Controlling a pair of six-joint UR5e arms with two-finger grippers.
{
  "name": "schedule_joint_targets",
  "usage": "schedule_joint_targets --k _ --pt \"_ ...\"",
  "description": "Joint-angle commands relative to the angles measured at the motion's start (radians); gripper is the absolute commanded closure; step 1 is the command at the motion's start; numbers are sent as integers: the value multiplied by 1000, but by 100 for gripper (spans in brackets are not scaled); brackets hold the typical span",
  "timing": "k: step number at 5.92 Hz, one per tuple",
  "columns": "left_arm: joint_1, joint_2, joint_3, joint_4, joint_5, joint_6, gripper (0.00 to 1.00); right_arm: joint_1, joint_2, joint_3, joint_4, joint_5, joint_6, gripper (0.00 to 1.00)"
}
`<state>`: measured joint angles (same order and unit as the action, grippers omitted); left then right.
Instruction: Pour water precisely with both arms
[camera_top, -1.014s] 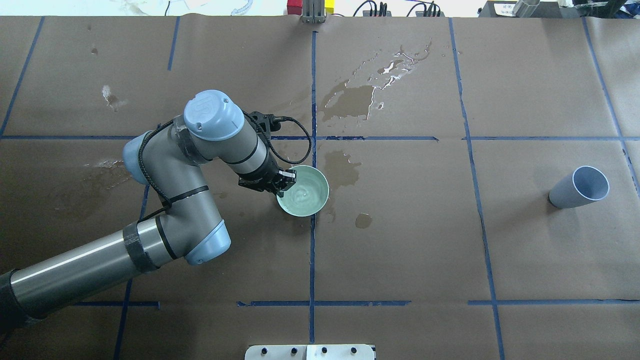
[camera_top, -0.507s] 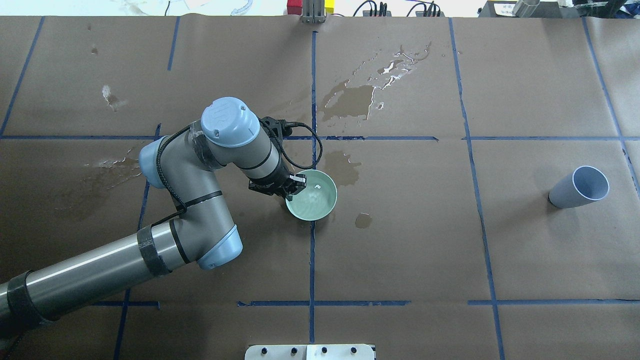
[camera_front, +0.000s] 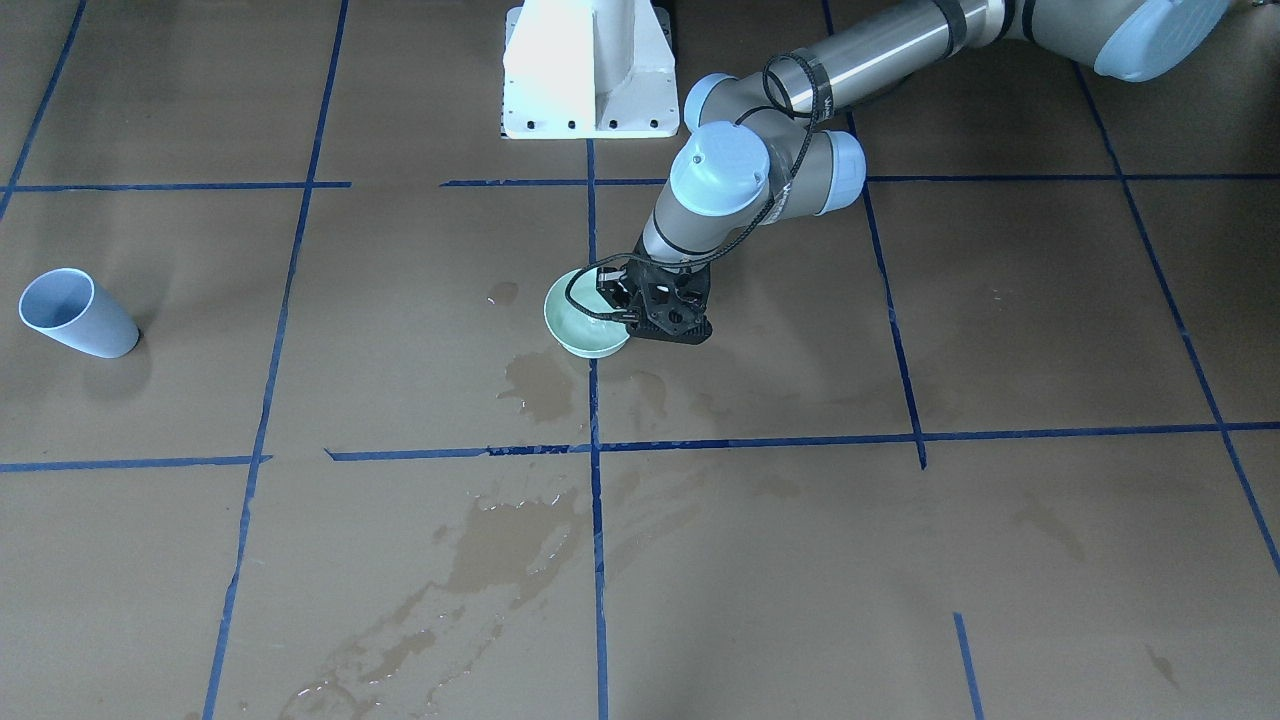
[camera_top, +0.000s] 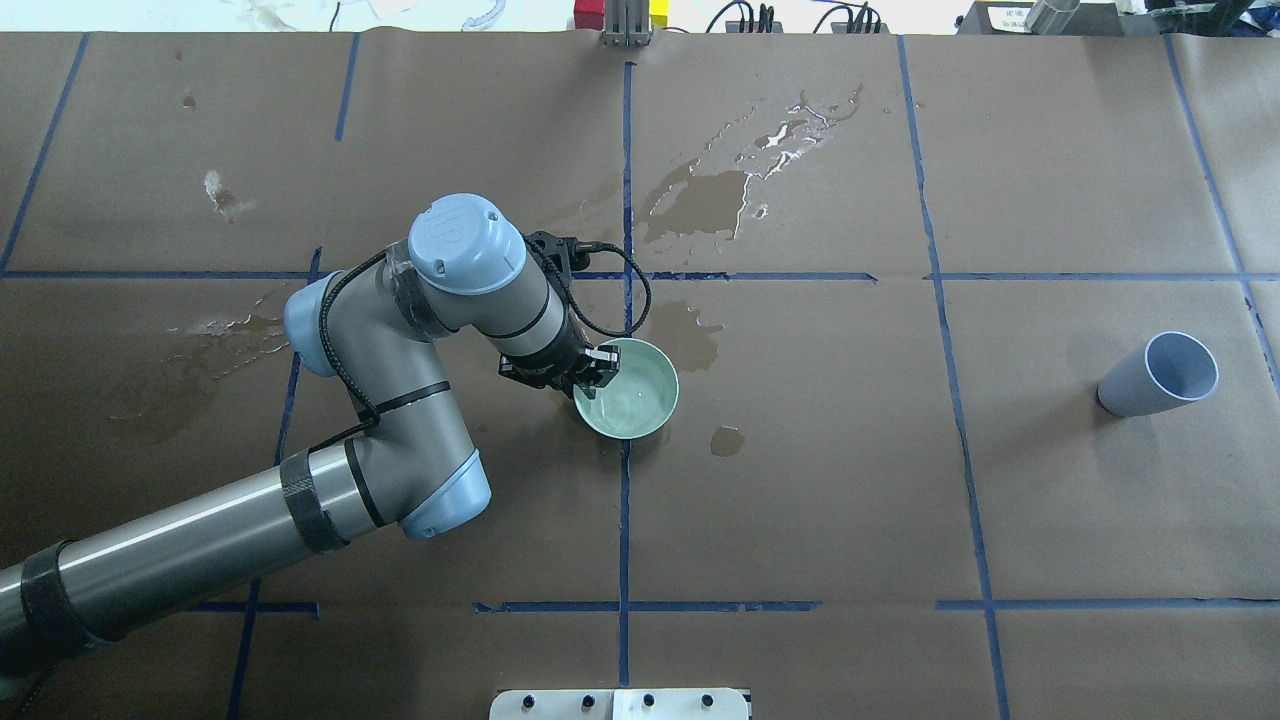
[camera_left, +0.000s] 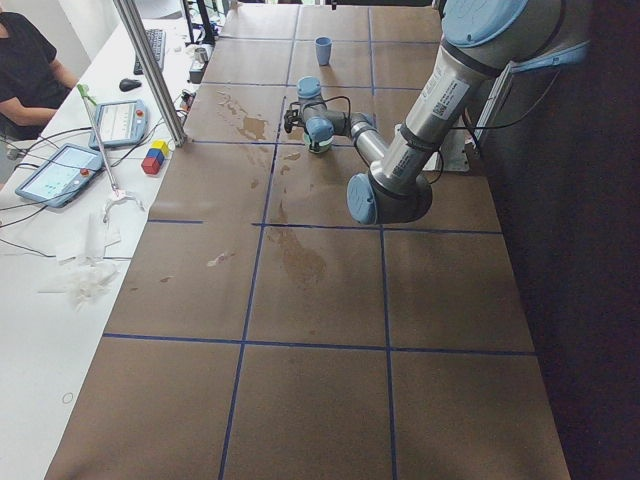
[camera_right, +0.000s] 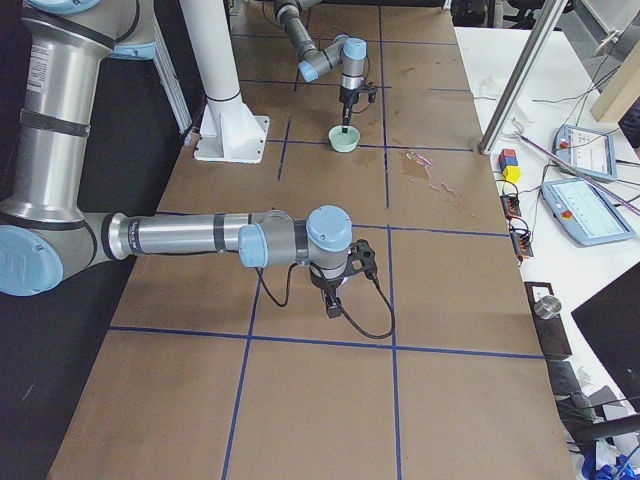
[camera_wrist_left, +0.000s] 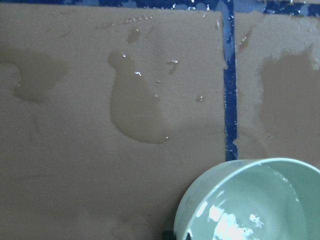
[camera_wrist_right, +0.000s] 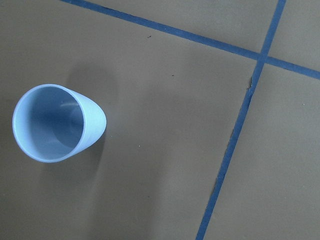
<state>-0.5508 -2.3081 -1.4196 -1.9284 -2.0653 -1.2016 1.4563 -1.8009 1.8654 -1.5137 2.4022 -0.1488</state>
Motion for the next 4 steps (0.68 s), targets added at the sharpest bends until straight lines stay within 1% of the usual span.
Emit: schedule_joint_targets --k 1,2,3,4 --pt "-3 -1 -13 -10 1 1 18 -2 2 5 12 0 2 0" --pt "-18 4 -59 -9 1 -4 14 -23 0 0 98 8 41 0" --pt "-34 12 -102 -8 1 -7 12 -46 0 1 168 35 163 0" --pt "-40 25 -117 -9 1 -13 9 -106 -2 0 281 55 298 0"
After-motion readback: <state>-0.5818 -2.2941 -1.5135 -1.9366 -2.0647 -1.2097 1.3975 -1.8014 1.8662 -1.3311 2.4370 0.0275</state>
